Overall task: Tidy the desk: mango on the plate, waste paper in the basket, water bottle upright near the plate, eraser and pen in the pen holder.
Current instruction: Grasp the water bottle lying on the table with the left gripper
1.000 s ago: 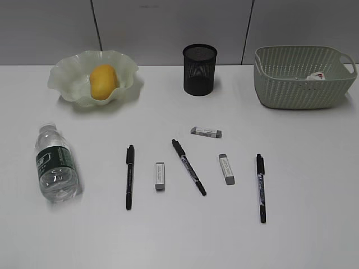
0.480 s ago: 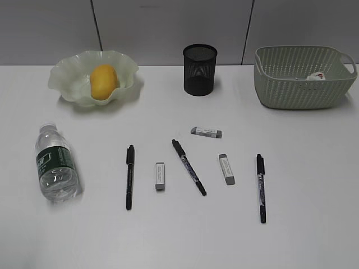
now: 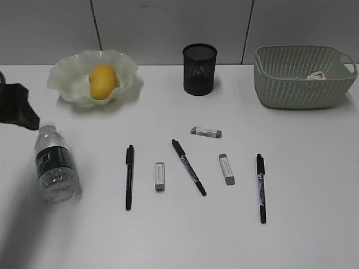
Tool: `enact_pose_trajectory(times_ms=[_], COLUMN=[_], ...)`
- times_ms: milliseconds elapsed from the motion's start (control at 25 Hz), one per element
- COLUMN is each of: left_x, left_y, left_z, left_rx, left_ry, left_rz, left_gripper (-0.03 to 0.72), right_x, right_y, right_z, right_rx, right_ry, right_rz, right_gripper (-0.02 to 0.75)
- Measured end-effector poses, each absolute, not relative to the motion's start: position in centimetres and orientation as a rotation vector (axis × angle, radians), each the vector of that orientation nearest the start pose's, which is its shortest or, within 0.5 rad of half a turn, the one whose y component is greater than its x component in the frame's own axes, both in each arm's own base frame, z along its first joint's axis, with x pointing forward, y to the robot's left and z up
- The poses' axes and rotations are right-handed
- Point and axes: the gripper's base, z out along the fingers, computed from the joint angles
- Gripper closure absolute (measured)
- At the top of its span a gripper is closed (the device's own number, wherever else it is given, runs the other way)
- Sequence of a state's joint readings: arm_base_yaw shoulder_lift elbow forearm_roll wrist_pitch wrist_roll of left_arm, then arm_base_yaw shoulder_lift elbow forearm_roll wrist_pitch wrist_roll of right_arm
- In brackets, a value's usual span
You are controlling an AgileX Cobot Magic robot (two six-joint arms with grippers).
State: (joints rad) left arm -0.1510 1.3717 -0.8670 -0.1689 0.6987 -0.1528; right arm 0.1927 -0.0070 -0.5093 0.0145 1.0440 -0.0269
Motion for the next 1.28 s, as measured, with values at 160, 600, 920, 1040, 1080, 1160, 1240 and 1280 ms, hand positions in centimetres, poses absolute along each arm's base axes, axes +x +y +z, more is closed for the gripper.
enact_pose_trajectory(times_ms=[160, 600, 920, 1040, 1080, 1160, 1240, 1280], left_x=[30.6, 36.9, 37.8, 38.1, 38.3, 38.6, 38.8, 38.8], left_y=[-5.6, -6.1, -6.3, -6.9, -7.2, -7.5, -7.7, -7.6], left_z=[22.4, 16.9, 13.4, 13.4, 13.7, 14.4, 16.0, 16.7], left_rx=[-0.257, -0.554, -0.641, -0.602, -0.579, -0.506, -0.391, -0.341], left_ry=[2.777, 2.964, 3.004, 2.967, 2.938, 2.882, 2.812, 2.774], left_rz=[-0.283, -0.158, -0.116, -0.126, -0.135, -0.120, -0.074, -0.054], left_gripper=[0.020, -0.002, 0.079, 0.242, 0.244, 0.244, 0.244, 0.244], right_x=[-0.7, -0.6, -0.6, -0.6, -0.6, -0.6, -0.6, -0.6], right_y=[0.0, 0.0, 0.0, 0.0, 0.0, 0.0, 0.0, 0.0], right_z=[28.1, 28.1, 28.1, 28.1, 28.1, 28.1, 28.1, 28.1], right_rx=[-0.221, -0.218, -0.217, -0.217, -0.217, -0.217, -0.217, -0.217], right_ry=[2.001, 2.002, 2.002, 2.002, 2.002, 2.002, 2.002, 2.002], right_rz=[0.122, 0.123, 0.123, 0.123, 0.123, 0.123, 0.123, 0.123], right_gripper=[0.209, 0.209, 0.242, 0.246, 0.246, 0.248, 0.248, 0.248])
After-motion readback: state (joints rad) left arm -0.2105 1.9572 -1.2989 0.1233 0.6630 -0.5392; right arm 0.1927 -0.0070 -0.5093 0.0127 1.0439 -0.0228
